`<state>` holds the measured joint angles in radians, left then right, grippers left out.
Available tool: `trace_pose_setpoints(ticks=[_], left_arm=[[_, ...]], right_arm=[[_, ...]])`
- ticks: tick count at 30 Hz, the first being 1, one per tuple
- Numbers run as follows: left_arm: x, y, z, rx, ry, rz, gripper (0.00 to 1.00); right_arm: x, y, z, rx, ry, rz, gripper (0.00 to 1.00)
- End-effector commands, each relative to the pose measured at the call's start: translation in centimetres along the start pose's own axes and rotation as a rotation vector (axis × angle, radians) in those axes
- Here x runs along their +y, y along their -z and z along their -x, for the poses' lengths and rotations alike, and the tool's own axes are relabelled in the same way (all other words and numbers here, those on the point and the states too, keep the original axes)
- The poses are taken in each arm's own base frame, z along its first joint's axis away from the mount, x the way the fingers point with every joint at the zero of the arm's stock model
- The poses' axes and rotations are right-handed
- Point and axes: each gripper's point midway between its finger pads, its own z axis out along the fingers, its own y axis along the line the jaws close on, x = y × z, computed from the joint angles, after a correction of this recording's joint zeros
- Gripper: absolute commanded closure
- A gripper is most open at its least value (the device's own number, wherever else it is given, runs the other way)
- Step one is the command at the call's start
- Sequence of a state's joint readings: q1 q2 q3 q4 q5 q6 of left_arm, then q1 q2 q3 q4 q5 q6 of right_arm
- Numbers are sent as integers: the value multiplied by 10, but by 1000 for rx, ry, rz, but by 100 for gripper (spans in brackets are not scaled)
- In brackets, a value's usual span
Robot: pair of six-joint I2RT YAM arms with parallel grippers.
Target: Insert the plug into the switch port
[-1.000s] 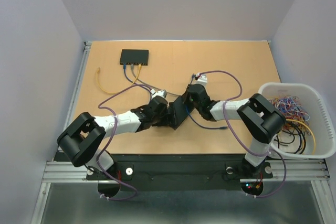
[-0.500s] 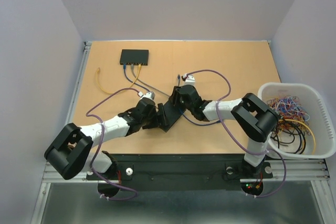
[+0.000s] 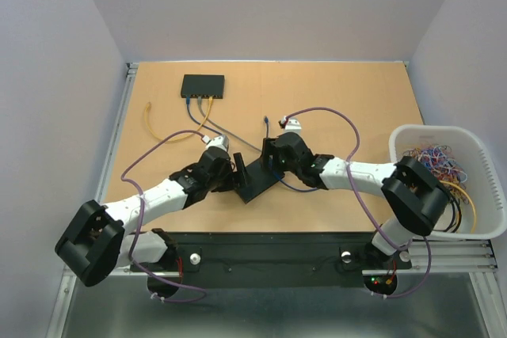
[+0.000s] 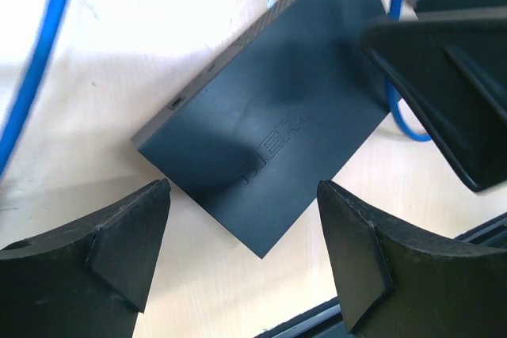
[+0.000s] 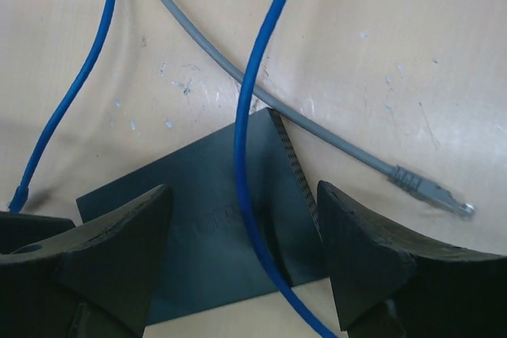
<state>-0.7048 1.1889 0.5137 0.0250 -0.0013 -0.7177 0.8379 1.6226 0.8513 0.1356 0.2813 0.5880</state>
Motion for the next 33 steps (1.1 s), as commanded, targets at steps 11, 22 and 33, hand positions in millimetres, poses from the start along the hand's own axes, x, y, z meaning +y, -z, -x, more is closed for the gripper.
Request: trace_pose_setpoints(ticks=[11,22,33], left_arm=[[-23,75,92,-218,-48,35,14],[3,126,138,-414,-159,199,10],[6,117,142,-390,-182,176,10]], right_arm=[[-8,21,48,-108,0,-86,24],[-13,-44,91,-76,9,-171,30],[-43,-115,112,-18,27,-311,40]])
